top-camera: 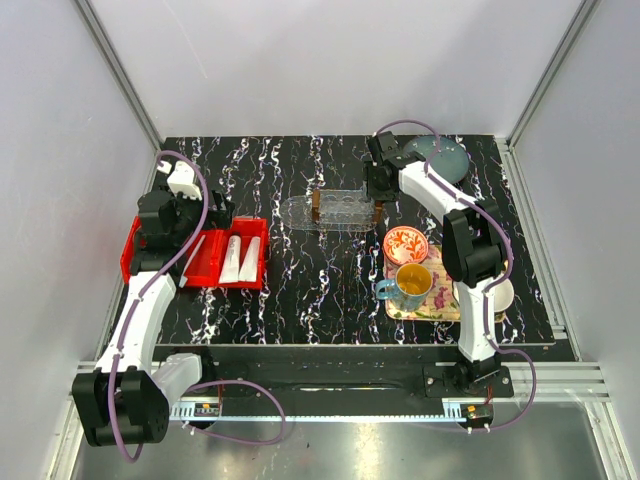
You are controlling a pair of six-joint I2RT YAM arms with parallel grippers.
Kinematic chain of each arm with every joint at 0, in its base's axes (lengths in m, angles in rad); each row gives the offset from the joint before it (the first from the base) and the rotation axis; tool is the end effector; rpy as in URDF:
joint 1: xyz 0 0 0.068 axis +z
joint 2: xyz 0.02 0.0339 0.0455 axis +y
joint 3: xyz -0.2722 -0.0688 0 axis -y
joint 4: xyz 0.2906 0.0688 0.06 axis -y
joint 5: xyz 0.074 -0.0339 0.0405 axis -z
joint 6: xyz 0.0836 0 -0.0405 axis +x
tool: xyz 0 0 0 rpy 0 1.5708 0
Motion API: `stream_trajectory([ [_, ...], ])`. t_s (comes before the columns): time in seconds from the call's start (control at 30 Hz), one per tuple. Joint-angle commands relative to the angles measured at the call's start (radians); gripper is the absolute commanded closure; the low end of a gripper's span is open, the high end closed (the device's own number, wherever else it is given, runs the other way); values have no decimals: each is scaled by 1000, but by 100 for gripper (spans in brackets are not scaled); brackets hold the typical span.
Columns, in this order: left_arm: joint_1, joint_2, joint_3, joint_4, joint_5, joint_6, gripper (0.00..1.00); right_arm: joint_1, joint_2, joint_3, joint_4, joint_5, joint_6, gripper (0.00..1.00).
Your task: Prepare toiletry sets of a toothbrush and toothpaste on the tray
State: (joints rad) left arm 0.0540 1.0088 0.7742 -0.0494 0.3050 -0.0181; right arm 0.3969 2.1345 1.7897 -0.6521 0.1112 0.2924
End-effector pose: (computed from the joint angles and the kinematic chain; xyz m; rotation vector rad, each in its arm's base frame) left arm 0.3200 -0.0078 0.2916 0.1454 1.8434 -0.2576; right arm 0.5058 0.2019 0.1699 -0.0918 2.5612 0.1213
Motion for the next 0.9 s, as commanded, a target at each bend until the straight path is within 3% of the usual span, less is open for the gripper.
stream_trajectory([
  [0.0, -2, -27, -10, 65, -6, 10, 1, 13, -61, 54, 6, 1, 4, 44],
  [0.33, -2, -27, -9, 66, -6, 10, 1, 13, -100, 68, -11, 1, -9, 44],
  [0.67, -3, -45, 2, 59, -20, 12, 1, 14, -241, 82, -37, 4, -90, 44],
  [0.87, 0, -79, 54, -13, -70, 101, 1, 11, -321, 67, -38, 45, -160, 44],
])
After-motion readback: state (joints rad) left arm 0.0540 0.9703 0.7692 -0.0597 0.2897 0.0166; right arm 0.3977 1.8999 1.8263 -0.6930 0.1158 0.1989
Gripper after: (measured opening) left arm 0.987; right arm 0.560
